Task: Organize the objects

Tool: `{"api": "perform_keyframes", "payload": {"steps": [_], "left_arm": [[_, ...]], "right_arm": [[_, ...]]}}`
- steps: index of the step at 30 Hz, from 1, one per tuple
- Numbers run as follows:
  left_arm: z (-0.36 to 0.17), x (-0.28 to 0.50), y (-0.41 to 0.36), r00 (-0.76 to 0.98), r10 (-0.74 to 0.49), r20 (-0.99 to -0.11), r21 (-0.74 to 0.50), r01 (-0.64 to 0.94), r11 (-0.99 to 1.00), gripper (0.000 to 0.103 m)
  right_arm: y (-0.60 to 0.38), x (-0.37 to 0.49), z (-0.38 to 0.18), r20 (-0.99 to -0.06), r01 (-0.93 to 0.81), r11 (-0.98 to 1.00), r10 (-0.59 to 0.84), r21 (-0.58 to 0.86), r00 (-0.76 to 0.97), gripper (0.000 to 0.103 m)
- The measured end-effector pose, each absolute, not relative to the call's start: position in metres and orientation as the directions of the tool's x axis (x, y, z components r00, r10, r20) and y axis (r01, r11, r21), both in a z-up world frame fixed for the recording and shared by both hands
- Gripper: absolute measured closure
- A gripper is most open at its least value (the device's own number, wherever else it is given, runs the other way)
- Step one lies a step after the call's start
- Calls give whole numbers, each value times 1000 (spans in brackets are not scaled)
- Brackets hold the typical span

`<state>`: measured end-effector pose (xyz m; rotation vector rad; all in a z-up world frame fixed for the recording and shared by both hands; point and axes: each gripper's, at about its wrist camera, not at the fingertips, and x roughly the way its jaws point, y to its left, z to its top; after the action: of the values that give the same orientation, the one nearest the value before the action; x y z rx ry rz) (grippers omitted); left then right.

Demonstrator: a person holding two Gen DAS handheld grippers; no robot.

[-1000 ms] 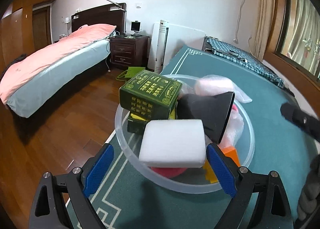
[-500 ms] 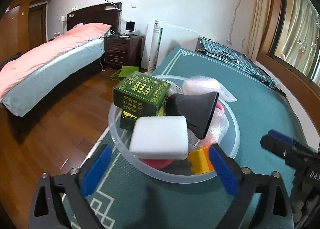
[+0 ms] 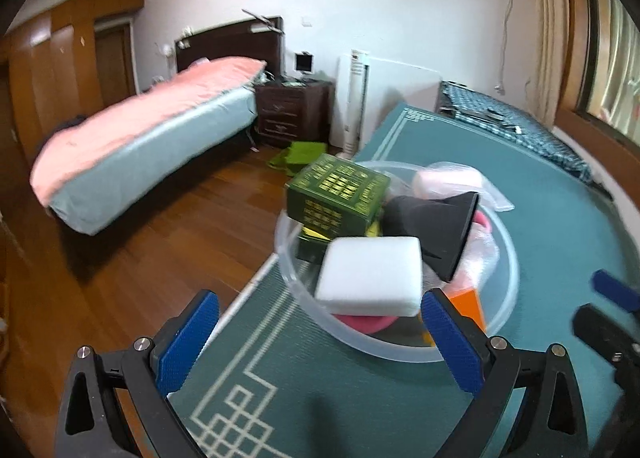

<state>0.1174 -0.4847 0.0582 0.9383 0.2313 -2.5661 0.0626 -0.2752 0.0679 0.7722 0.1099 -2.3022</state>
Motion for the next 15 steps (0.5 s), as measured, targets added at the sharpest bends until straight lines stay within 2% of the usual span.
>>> {"api": "perform_keyframes", "payload": {"steps": [6, 15], "left_arm": [[62, 127, -482, -670, -414, -616, 43, 496, -867, 0], [62, 130, -480, -636, -475, -609, 95, 536, -839, 0]], "right_arm": [[-273, 75, 78, -504, 647, -757, -594, 87, -627, 2], [-277, 71, 76, -551, 655, -750, -589, 99, -591, 2]]}}
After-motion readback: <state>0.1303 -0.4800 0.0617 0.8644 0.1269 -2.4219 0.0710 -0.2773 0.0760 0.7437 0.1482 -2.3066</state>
